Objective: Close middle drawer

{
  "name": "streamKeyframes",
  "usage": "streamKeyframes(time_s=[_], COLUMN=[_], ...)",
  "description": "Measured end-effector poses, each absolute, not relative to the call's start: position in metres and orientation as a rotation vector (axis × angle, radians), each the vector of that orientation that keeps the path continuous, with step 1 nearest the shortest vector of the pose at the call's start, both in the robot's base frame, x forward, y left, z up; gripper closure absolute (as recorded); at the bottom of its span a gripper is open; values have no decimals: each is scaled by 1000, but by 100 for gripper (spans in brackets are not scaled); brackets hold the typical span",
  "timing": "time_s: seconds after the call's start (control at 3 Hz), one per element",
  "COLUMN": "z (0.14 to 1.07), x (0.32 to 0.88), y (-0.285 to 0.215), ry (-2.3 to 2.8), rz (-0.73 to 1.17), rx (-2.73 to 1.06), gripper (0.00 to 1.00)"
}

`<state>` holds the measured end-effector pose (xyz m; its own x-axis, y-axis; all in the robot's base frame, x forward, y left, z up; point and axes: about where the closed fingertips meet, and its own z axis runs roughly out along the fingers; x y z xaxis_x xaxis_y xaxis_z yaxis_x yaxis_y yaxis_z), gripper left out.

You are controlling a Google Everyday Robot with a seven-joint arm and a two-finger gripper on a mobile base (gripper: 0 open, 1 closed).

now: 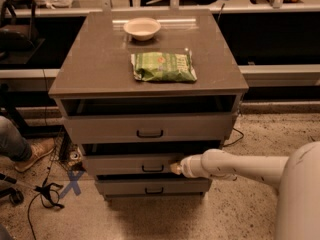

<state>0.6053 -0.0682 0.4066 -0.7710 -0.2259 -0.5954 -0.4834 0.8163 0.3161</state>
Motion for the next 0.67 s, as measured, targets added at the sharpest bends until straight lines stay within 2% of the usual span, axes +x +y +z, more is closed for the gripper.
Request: streamKeyframes(time_s=[0.33,0.67], z=[407,406], x=[605,586], y=[-69,-91], ry=[2449,2446], rz=[627,711], rx=[-522,-528], gripper=[100,100])
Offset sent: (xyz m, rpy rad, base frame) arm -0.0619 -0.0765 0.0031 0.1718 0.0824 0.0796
